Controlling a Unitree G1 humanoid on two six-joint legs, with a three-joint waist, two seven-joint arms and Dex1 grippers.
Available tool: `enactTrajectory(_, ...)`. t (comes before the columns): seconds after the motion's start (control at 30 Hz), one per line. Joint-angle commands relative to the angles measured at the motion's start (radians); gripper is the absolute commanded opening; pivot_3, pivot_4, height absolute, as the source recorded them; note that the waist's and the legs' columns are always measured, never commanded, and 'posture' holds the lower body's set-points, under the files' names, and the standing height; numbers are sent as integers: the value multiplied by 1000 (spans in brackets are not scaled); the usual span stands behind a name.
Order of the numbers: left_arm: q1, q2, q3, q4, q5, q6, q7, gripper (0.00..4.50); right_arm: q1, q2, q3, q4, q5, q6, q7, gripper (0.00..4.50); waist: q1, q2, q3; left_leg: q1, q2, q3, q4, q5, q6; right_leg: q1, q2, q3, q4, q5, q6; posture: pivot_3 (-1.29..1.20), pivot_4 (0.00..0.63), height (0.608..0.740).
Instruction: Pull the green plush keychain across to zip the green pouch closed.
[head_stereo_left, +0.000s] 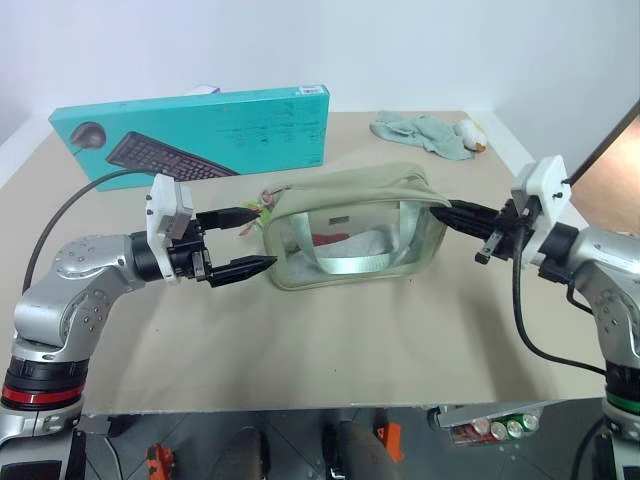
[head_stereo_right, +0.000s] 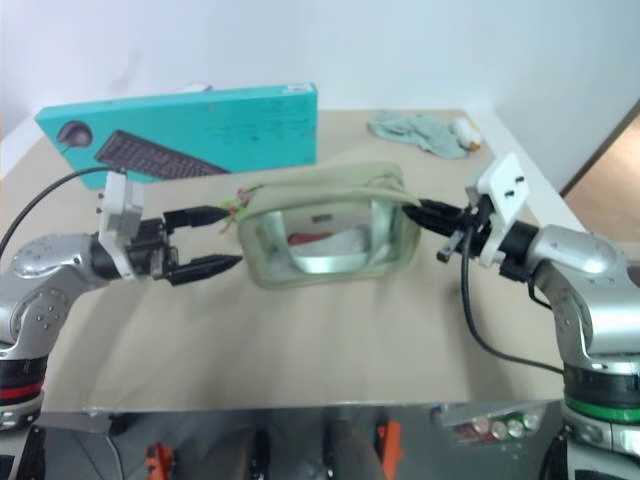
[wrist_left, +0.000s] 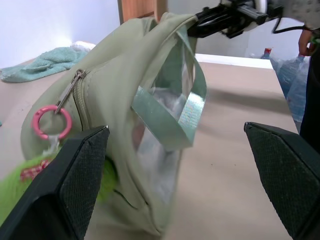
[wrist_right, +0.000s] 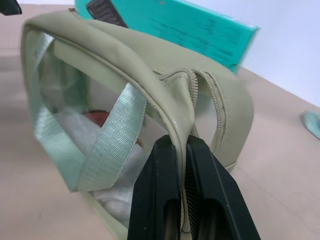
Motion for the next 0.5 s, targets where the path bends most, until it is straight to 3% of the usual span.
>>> enactTrajectory(0.03,-36,-4,24,11,1,-19,20,4500,44,-7,-85,-105,50,29,-51,20,0,0,0,0,0,0,0,0,0,0,0,0,0,0,0,0,150,740)
enactTrajectory(0.5,-70,-32,28,139,76,-57,82,4500,156,56,-21,-98,-15,-89,-110,20,-2,0,0,1,-1,1,0,0,0,0,1,1,0,0,0,0,150,740)
